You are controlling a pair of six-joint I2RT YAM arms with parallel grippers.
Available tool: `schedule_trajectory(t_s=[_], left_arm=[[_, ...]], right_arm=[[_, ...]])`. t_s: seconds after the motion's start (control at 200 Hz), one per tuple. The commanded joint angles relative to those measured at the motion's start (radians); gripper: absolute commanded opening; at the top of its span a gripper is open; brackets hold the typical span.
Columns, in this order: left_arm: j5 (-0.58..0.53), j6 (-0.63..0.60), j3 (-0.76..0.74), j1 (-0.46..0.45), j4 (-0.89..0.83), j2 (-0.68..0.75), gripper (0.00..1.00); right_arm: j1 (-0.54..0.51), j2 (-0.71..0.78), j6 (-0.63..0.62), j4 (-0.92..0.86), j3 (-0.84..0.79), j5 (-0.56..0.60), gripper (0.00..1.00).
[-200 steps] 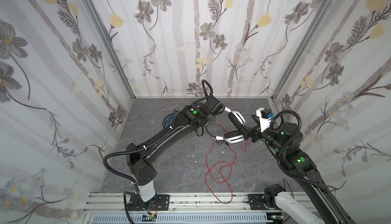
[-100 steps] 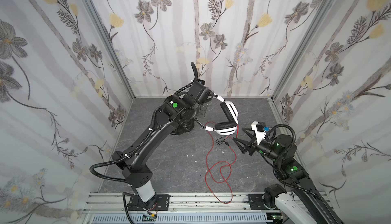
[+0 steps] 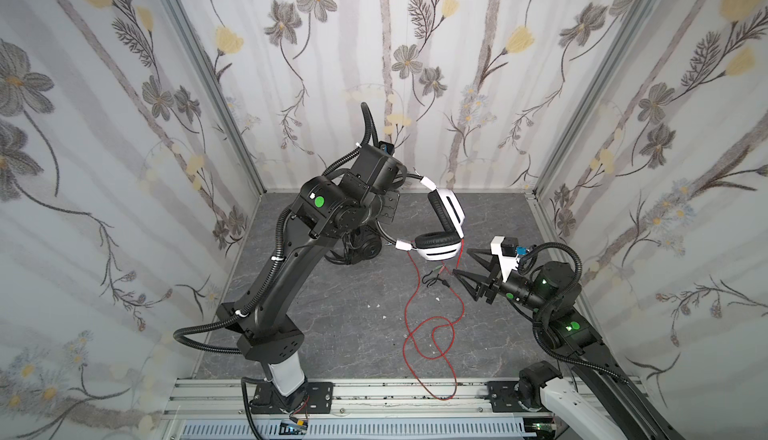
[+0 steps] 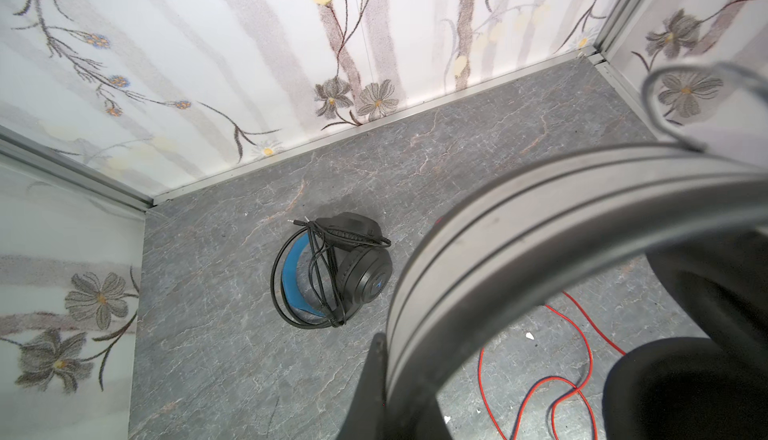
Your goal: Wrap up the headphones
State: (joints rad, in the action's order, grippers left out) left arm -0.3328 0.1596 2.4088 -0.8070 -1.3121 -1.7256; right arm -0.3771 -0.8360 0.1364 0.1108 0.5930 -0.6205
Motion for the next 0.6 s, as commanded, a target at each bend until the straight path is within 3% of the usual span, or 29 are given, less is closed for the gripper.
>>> schedule_trajectory(t_s=[0.0,0.375,0.595], left_arm=[[0.023,-0.003,-0.001,0.001,0.073,0.030,0.00],[0.033,0.021,-0.005,0.004,0.080,0.092,0.00],[0.035,0.032,-0.003,0.006,0.103,0.120,0.00]], right_arm=[[-0.014,-0.029,-0.021,0.066,0.016,0.003,0.78],[-0.064,-0.127,0.002,0.157,0.022,-0.039,0.71],[-0.090,-0.158,0.044,0.227,-0.022,-0.047,0.60]])
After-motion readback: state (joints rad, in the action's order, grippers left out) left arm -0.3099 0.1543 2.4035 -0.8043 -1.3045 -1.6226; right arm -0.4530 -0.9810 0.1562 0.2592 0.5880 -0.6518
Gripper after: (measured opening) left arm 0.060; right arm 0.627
